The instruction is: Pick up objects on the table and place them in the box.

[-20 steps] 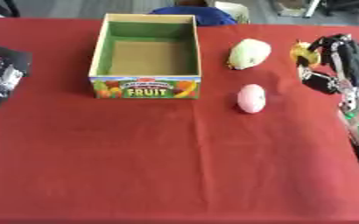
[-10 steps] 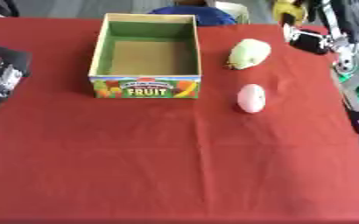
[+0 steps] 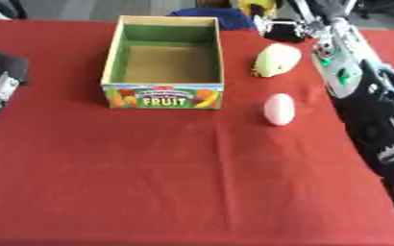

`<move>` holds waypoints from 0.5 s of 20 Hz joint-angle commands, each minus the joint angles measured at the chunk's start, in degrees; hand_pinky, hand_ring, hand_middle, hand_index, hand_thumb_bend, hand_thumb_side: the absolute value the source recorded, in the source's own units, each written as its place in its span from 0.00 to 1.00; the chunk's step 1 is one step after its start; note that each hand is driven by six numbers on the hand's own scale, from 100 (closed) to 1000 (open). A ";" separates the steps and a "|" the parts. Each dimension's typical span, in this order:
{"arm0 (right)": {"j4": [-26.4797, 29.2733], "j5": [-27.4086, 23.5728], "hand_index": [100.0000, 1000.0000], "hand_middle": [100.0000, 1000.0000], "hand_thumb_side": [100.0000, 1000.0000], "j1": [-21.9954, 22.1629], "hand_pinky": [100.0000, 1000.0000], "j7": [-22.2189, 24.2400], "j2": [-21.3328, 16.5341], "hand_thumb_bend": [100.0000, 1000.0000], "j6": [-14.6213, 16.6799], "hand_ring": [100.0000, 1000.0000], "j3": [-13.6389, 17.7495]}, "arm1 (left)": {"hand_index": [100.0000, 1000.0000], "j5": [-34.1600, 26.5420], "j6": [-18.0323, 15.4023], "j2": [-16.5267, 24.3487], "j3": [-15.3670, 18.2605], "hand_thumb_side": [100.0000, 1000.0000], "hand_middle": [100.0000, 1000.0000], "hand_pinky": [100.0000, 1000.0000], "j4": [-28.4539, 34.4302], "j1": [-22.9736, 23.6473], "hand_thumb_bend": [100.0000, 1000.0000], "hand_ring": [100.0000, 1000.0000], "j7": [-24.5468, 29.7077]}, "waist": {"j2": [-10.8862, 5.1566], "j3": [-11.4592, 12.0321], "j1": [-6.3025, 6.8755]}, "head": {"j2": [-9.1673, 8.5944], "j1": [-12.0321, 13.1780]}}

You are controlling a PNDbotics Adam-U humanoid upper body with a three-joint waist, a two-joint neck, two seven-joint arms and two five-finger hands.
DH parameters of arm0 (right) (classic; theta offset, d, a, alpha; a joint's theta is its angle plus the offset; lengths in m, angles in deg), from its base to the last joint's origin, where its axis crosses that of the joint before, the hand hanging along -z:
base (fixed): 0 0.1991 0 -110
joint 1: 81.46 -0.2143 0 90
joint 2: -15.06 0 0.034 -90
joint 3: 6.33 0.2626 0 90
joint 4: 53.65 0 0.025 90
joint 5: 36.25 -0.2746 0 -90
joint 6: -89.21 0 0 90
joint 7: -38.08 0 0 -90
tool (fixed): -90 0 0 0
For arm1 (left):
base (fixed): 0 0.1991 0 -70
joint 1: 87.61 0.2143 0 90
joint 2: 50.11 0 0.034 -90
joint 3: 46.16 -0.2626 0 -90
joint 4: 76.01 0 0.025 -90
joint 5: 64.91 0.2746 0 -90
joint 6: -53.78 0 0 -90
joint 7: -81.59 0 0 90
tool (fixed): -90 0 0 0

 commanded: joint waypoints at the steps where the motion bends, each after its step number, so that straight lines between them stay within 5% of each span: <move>1: -2.03 2.69 0.36 0.21 0.00 -2.27 0.59 0.84 1.25 0.00 0.77 0.69 1.07 | 0.51 -0.46 -0.11 0.30 -0.42 0.28 0.46 0.55 1.31 -1.34 0.44 0.47 0.55 | -0.61 0.49 0.25 | -1.13 -1.53; 10: -6.02 7.12 0.41 0.27 0.00 -4.70 0.61 1.31 5.66 0.00 1.85 0.72 2.28 | 0.51 -0.69 -0.05 0.30 -1.03 0.28 0.46 0.55 1.68 -2.70 0.44 0.47 1.23 | 0.73 2.71 0.37 | -2.66 -4.23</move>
